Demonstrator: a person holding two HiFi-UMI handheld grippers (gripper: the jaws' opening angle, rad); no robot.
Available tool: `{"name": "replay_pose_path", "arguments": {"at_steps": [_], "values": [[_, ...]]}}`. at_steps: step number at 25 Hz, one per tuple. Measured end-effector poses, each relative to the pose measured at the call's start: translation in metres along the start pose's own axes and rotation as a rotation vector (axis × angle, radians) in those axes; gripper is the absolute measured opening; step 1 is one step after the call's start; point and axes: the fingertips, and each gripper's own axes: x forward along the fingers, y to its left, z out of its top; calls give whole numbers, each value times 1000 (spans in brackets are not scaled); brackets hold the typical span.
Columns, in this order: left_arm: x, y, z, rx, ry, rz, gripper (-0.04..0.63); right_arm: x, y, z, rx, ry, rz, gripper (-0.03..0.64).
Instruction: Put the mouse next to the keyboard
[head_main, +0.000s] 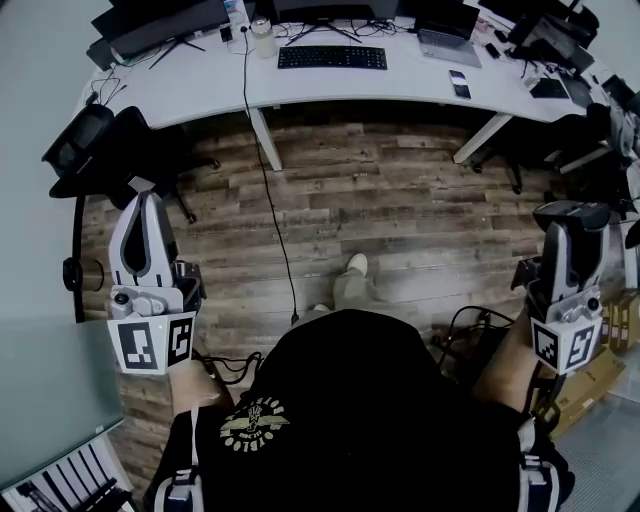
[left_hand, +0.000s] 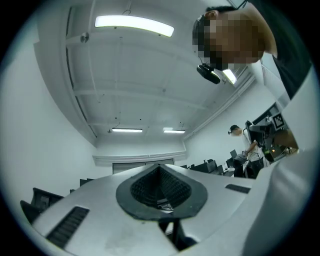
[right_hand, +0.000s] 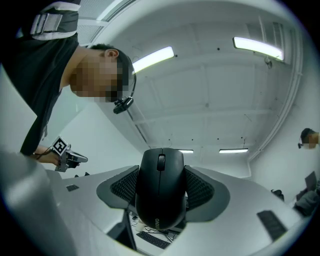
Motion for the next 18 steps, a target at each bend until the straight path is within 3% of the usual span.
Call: {"name": "replay_pose_path", "arguments": {"at_steps": [18], "values": [[112,-6,-41,41,46,6,2,78,-56,-84,74,18,25,285]]}}
